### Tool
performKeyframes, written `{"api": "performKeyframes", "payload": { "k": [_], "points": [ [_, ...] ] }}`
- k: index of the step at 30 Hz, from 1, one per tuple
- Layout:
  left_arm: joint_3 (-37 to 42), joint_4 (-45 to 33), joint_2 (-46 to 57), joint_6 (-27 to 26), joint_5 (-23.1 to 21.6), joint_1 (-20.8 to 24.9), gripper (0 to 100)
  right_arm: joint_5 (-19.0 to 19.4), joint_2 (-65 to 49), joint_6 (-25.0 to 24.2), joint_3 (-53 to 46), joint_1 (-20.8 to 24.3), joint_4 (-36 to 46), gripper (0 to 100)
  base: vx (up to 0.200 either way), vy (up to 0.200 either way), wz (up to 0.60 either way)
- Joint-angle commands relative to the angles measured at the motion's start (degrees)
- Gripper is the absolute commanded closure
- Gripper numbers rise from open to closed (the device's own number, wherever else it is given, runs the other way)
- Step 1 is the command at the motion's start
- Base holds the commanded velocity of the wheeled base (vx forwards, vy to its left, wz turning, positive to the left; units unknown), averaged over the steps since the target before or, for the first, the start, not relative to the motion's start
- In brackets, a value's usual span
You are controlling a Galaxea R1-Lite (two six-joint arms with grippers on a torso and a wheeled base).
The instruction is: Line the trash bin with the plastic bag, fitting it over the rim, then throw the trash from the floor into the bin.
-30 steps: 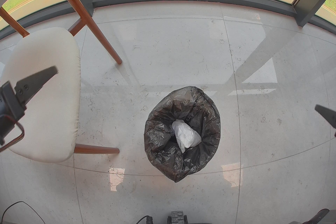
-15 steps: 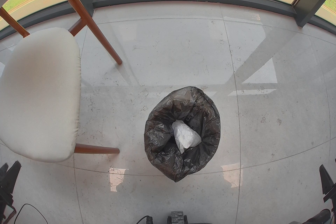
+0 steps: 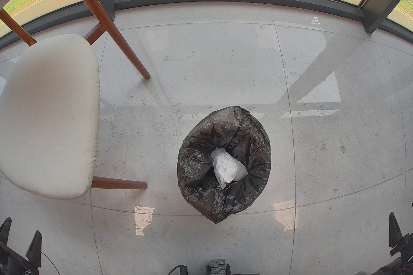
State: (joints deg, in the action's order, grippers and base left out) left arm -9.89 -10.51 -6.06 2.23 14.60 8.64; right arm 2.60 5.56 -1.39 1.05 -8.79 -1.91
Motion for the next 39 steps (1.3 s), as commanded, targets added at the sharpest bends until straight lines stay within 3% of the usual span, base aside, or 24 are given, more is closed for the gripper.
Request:
{"api": "performKeyframes", "payload": {
  "k": [1,4,6,8,10,11,13,15,19,23,25,26,29,39],
  "points": [
    [6.4,5.7,0.2,-8.6,-8.5,-0.1,0,-5.3,-0.4,0.0,-1.0,-0.9,1.9,0,0.000,0.000,0.00],
    [7.0,6.6,0.1,-2.3,-9.9,-0.2,0,-2.3,-0.4,1.3,-1.0,0.3,2.1,0,0.000,0.000,0.00],
    [7.0,6.6,0.2,2.6,-9.8,-0.3,0,-1.8,-0.2,1.9,-1.0,5.0,2.5,0,0.000,0.000,0.00],
    [7.0,6.6,0.2,3.1,-10.0,-0.2,0,-1.9,0.1,1.6,-0.9,11.9,2.8,0,0.000,0.000,0.00],
    [7.0,6.6,0.3,3.2,-10.1,-0.2,0,-2.0,0.3,1.5,-0.9,14.4,2.9,0,0.000,0.000,0.00],
    [7.0,6.6,0.4,3.2,-10.1,-0.2,0,-2.0,0.3,1.5,-0.9,14.3,2.9,0,0.000,0.000,0.00],
    [6.8,6.5,0.5,3.7,-9.2,-2.1,0,-2.1,-0.3,1.5,-1.0,7.7,2.8,0,0.000,0.000,0.00],
    [6.9,6.5,0.7,3.8,-7.7,-3.7,0,-2.1,-0.5,1.6,-1.0,5.2,2.1,0,0.000,0.000,0.00],
    [7.0,6.6,3.6,3.5,-5.4,-7.2,0,-1.6,-3.9,2.0,-1.0,9.3,2.3,0,0.000,0.000,0.00],
    [7.4,7.0,6.1,1.5,-5.8,-7.4,0,-2.3,-5.6,1.5,-1.0,8.9,1.9,0,0.000,0.000,0.00],
    [8.0,8.0,6.1,0.6,-7.1,-7.4,0,-3.2,-5.6,1.0,-1.0,8.9,1.8,0,0.000,0.000,0.00],
    [9.8,10.7,6.1,-1.0,-13.5,-7.5,0,-3.5,-5.6,0.9,-1.0,8.9,1.9,0,0.000,0.000,0.00],
    [9.4,9.2,6.1,-3.0,-16.5,-7.5,0,-3.3,-5.6,1.2,-1.0,8.9,2.0,0,0.000,0.000,0.00],
    [9.5,9.5,6.1,-2.5,-16.1,-8.3,0,-2.3,-5.6,1.7,-1.0,8.8,2.2,0,0.000,0.000,0.00]
  ]
}}
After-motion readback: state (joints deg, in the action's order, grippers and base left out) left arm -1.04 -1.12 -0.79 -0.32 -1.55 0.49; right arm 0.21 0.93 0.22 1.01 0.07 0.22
